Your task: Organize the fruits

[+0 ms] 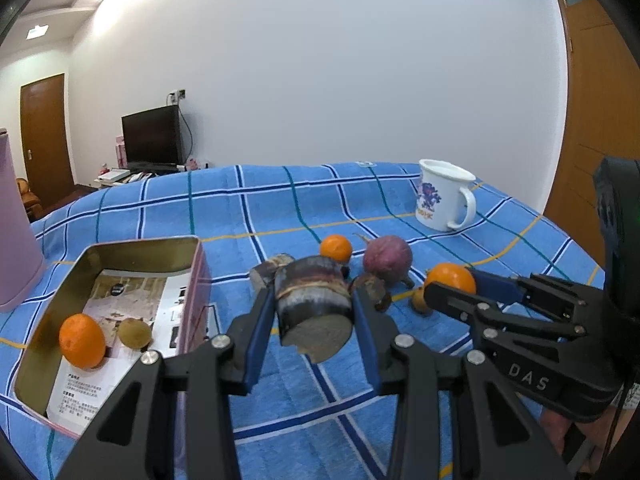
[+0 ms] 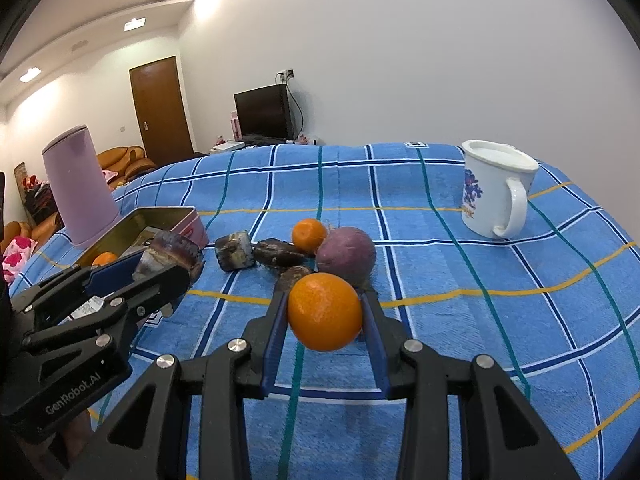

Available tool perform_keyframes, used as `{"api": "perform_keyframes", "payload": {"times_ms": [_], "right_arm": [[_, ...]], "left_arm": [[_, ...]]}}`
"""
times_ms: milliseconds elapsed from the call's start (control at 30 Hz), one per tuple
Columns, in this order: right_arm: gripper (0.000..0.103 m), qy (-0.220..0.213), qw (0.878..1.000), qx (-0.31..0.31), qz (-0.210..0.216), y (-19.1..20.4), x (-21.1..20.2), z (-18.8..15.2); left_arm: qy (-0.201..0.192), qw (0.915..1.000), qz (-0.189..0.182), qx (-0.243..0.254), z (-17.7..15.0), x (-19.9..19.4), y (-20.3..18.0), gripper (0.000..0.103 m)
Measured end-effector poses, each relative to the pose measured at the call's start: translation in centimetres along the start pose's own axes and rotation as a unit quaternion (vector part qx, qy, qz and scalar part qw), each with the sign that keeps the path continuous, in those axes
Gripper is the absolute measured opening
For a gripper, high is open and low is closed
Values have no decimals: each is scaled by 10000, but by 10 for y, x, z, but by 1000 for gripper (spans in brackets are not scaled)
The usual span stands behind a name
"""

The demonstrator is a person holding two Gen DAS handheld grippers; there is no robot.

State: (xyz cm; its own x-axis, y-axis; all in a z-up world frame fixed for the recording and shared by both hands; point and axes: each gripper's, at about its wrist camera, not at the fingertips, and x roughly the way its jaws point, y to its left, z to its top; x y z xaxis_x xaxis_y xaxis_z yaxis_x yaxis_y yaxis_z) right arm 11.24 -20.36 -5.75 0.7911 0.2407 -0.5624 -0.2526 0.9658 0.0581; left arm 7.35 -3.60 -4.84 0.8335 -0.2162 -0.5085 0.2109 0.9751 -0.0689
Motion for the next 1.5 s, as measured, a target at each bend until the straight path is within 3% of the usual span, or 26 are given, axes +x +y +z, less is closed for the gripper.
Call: {"api": "perform_keyframes", "payload": {"times_ms": [1500], "right_arm": [[39,-34,9962,-728,478,62,12,36]], "left_arm": [[-84,9969,678,-387,0,-31,59,41]]}}
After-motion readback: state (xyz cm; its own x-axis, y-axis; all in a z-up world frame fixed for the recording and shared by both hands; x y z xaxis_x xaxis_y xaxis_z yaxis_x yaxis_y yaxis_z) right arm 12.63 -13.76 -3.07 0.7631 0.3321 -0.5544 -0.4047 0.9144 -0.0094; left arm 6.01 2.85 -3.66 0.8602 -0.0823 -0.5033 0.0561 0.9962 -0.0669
